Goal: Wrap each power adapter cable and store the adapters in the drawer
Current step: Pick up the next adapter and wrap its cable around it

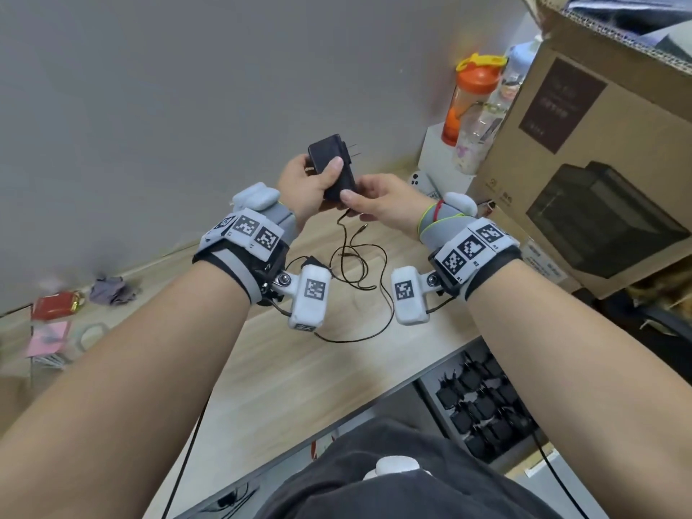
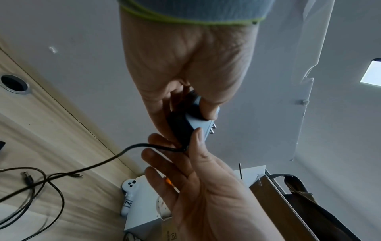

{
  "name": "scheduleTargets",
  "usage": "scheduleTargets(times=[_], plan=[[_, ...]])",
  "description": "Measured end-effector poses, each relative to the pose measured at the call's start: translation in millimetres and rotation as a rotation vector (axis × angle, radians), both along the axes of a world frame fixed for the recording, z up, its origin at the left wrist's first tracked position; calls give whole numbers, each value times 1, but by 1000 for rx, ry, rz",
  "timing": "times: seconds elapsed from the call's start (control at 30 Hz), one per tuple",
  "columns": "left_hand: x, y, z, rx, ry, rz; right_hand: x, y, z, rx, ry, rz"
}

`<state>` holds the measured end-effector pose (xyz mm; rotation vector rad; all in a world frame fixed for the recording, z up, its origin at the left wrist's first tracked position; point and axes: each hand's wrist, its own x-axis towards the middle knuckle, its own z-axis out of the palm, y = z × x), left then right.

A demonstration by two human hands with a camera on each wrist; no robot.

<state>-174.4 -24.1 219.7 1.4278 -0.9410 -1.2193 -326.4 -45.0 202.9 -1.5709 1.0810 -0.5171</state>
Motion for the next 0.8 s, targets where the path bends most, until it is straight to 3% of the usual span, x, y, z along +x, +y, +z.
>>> scheduleTargets(times=[0.17,0.33,0.4,0.53,0.67,0.8], plan=[[2,1,0,12,26,24,7,2,7,19,-100,-22],[6,2,1,18,-167,-38,7,-1,6,-84,-53,-71],[3,3,4,50,-116,-71,6,-1,7,-209,49,-67],[-1,1,4,83,109,122,9,1,13,-261,41,-45],[1,-1,11,110,40,187,9,5,16,-185,-78,7],[6,1,23,122,65,53,6,7,13,-190,-59,-4]])
